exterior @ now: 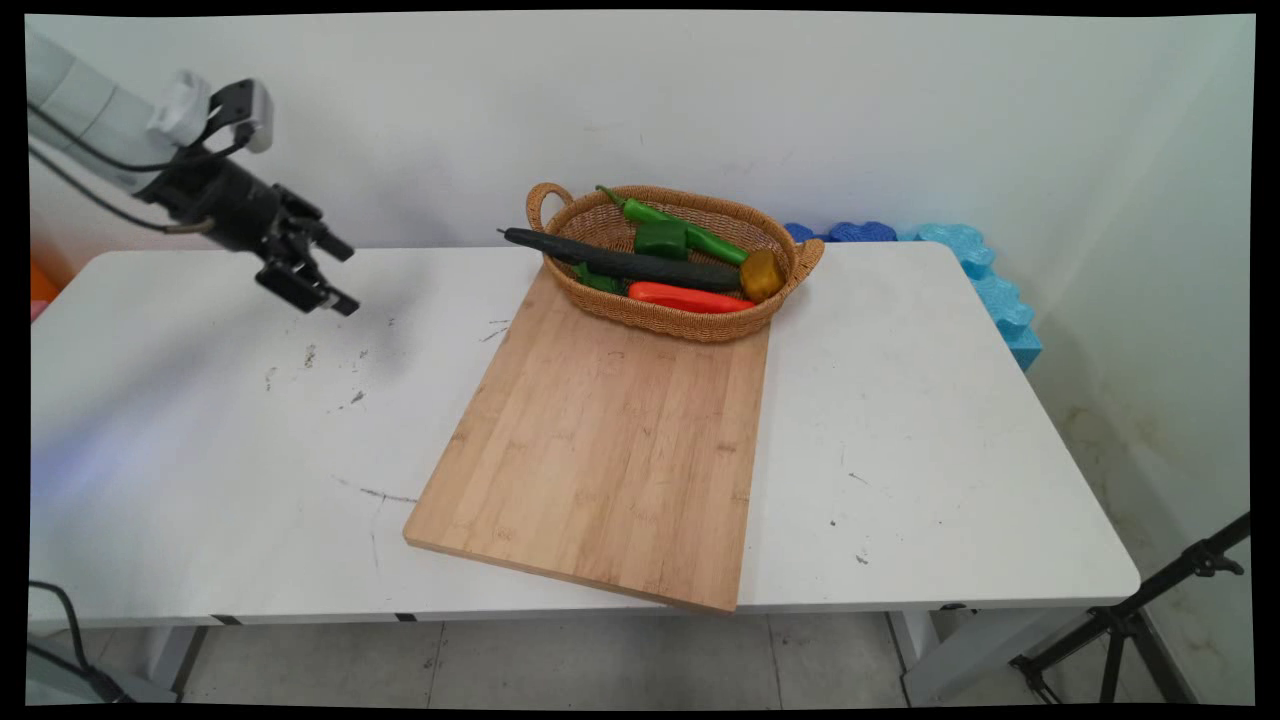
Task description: Pick up the cucumber from the vegetable basket
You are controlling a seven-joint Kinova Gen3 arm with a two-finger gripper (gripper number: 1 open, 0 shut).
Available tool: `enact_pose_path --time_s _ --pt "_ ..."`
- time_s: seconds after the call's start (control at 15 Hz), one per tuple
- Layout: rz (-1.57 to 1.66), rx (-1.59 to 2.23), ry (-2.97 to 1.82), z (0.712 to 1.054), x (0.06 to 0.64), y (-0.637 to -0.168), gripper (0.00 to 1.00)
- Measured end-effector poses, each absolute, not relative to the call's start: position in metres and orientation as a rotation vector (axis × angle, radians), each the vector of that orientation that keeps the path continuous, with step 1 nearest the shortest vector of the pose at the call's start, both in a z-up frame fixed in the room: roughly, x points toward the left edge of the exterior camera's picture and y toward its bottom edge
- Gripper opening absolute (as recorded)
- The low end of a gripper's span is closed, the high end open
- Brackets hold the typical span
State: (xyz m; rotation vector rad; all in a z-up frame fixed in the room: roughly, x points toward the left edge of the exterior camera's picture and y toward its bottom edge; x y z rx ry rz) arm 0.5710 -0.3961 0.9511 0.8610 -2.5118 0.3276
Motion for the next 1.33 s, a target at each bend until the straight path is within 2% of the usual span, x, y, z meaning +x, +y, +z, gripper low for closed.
enact_pose_path --time_s 0.73,1.33 --pt "0.421 0.563 -2.605 0.977 0.487 -0.479 1.00" --pt "0.473 0.412 -2.647 0.966 0.423 -0.552 1.00"
